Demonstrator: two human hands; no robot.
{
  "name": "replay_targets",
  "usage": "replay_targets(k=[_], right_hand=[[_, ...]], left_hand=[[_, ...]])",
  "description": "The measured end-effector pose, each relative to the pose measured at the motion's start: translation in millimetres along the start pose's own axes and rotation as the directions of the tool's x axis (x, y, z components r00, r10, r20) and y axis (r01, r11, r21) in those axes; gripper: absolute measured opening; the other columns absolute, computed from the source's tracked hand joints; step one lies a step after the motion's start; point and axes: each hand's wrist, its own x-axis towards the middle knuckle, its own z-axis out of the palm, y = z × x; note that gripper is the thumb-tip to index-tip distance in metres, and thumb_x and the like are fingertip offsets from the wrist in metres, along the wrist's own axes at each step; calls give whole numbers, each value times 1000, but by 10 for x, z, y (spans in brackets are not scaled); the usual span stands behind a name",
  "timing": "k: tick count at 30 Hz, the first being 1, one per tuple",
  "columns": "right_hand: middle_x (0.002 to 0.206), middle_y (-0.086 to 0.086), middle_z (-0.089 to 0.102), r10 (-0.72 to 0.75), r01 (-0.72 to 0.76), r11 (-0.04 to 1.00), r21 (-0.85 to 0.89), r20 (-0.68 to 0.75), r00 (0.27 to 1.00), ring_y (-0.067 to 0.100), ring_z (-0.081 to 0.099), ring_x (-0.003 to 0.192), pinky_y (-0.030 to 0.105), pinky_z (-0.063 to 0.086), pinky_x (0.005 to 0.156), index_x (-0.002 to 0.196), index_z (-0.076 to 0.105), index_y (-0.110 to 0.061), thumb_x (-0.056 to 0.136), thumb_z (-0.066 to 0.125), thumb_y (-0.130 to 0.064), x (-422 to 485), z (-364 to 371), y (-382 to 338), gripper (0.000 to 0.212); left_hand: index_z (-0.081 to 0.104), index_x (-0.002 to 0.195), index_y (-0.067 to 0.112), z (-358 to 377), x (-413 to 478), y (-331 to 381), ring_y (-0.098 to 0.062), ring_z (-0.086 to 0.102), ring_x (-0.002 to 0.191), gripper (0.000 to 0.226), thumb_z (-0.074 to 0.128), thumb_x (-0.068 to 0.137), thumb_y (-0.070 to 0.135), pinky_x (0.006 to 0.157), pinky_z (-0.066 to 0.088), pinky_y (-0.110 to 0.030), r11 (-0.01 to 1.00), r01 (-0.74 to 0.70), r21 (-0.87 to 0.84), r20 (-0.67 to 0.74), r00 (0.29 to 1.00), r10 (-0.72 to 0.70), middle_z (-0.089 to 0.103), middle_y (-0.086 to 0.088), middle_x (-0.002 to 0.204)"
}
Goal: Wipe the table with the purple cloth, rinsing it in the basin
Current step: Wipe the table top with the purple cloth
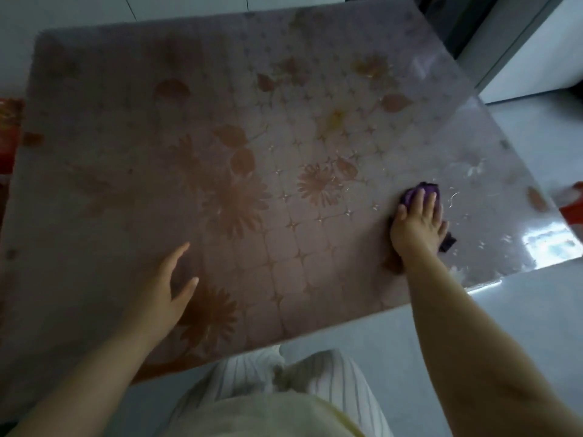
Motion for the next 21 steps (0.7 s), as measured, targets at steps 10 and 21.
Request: replay_targets(k=[10, 21], right_hand=[[157, -5, 3, -861, 958, 269, 104, 473, 190, 18, -2, 144, 41, -6, 116, 148, 5, -25, 100, 22, -37, -1249, 649, -932, 52], [157, -5, 3, -606, 641, 751, -159, 222, 764, 16, 3, 144, 40, 1, 117, 147, 6, -30, 94, 12, -45, 1714, -738, 1436, 56]], left_hand=[[41, 132, 17, 438, 248, 835, -34, 46, 120, 51, 50, 84, 29, 103, 36, -46, 999, 25, 34, -54, 998, -23, 48, -16, 133], [46, 128, 12, 1764, -264, 1974, -38, 49, 114, 57, 52, 77, 37, 98, 38, -52, 977, 201, 67, -156, 970, -189, 55, -20, 123]])
